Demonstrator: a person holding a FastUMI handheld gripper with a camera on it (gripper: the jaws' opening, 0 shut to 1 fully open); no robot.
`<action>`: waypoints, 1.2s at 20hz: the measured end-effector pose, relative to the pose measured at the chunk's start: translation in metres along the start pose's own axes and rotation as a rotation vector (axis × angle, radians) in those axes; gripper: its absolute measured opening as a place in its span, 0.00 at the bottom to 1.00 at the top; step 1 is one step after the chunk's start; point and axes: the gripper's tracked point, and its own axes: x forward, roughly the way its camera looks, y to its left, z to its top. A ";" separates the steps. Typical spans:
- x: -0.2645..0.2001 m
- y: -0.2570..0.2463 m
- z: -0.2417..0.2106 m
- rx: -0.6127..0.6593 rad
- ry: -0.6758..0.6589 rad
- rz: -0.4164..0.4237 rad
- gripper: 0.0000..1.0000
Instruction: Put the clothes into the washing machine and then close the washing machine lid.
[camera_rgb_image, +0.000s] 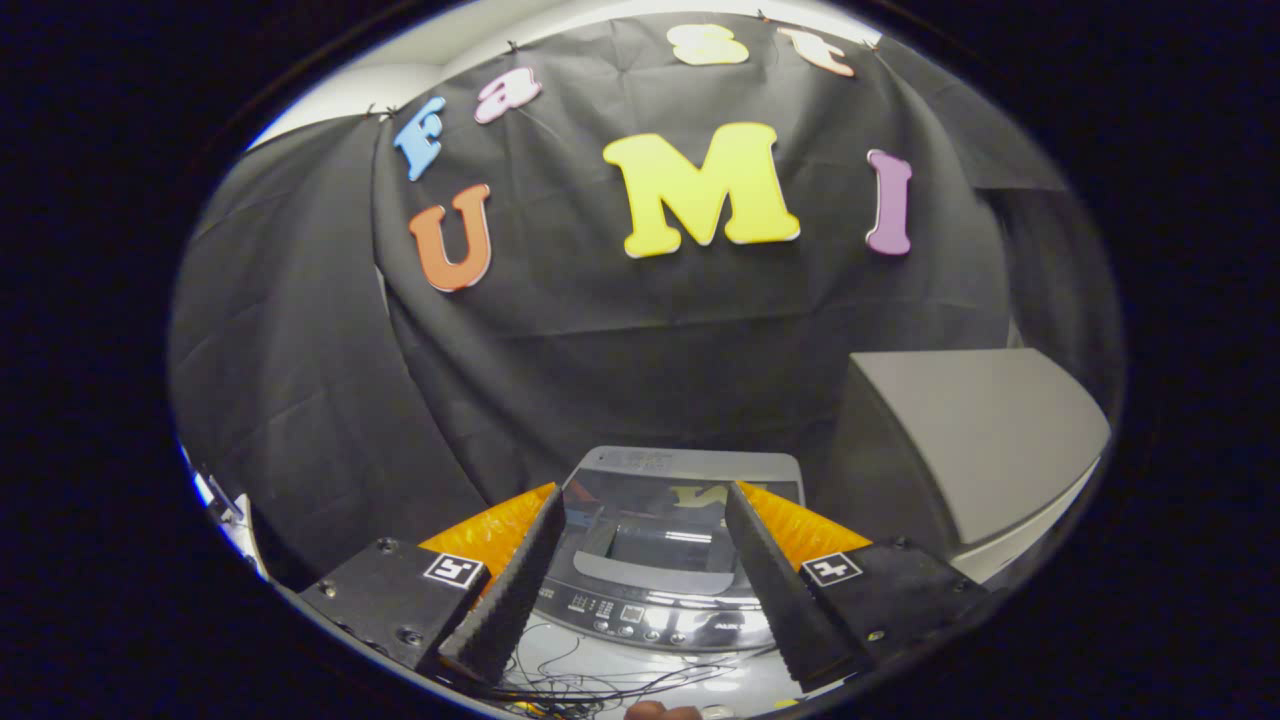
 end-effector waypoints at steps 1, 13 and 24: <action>-0.025 -0.007 0.007 -0.008 -0.029 -0.006 1.00; -0.274 -0.147 0.005 0.000 -0.199 -0.151 1.00; -0.377 -0.209 -0.010 -0.028 -0.278 -0.180 1.00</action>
